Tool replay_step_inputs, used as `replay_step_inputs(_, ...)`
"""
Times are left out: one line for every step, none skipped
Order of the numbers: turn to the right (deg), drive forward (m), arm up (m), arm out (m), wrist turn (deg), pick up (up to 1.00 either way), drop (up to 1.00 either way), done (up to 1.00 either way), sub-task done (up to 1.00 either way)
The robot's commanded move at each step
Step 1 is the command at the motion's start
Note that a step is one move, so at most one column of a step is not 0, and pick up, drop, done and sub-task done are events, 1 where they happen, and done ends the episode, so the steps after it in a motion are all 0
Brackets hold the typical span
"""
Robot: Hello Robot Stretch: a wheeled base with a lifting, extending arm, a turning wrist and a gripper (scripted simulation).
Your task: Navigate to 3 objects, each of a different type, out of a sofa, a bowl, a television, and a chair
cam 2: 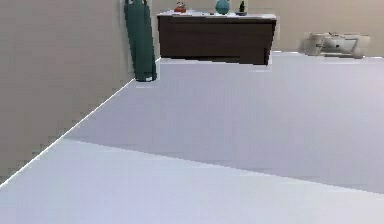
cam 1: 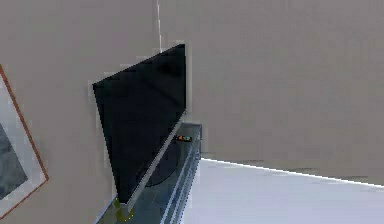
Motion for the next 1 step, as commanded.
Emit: replay_step_inputs(0.0, 0.0, 0.0, 0.0, 0.0, 0.0, 0.0, 1.0, 0.0)
